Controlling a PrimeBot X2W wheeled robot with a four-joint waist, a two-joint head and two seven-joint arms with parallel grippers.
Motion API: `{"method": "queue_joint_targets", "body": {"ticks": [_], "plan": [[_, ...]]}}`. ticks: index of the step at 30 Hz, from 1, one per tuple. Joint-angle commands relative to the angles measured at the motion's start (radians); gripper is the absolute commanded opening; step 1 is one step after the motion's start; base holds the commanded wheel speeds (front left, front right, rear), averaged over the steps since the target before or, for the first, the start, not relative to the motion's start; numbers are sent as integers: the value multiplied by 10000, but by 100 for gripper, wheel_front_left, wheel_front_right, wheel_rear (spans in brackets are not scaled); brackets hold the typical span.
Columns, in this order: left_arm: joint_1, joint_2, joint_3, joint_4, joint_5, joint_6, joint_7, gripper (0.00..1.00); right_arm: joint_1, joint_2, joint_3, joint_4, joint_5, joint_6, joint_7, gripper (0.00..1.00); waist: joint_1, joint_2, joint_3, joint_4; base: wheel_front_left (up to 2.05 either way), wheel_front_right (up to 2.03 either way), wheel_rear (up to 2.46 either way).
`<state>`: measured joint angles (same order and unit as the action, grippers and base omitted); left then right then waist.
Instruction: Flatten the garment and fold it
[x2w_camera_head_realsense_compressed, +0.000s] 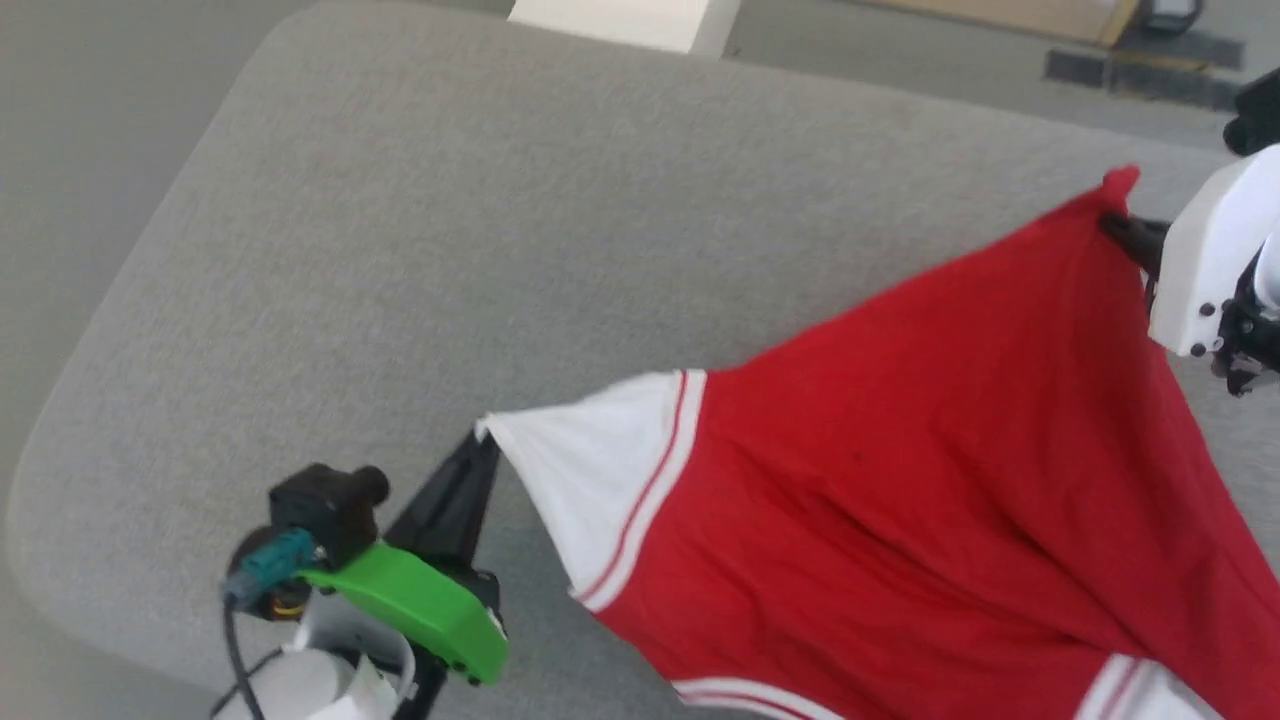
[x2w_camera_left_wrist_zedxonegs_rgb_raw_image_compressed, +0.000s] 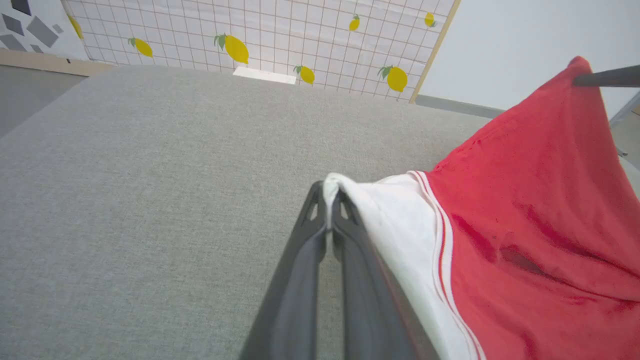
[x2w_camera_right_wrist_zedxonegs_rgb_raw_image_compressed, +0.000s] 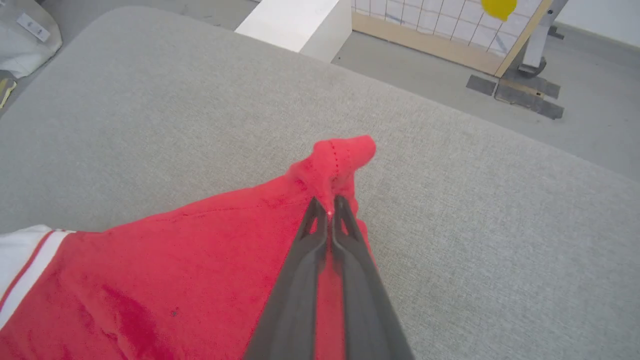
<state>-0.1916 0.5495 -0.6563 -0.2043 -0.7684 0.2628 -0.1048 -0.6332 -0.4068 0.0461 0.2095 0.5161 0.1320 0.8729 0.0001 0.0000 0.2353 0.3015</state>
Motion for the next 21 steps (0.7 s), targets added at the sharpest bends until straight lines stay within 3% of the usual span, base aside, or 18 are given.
{"method": "queue_joint_targets", "body": {"ticks": [1, 9, 21], "plan": [[-259, 132, 176, -112, 141, 113, -137, 0, 5, -69, 34, -233, 231, -13, -202, 0, -1, 0, -857, -794, 0, 0, 0], [-709, 599, 1163, -959, 419, 491, -754, 0, 589, -202, 7, -1911, 1265, -13, -1120, 0, -1, 0, -1631, -1637, 0, 0, 0], [-1972, 1203, 2503, -2305, 592, 807, -896, 0, 1259, -110, -467, -4155, 1852, -13, -1989, 0, -1, 0, -2100, -2523, 0, 0, 0]]}}
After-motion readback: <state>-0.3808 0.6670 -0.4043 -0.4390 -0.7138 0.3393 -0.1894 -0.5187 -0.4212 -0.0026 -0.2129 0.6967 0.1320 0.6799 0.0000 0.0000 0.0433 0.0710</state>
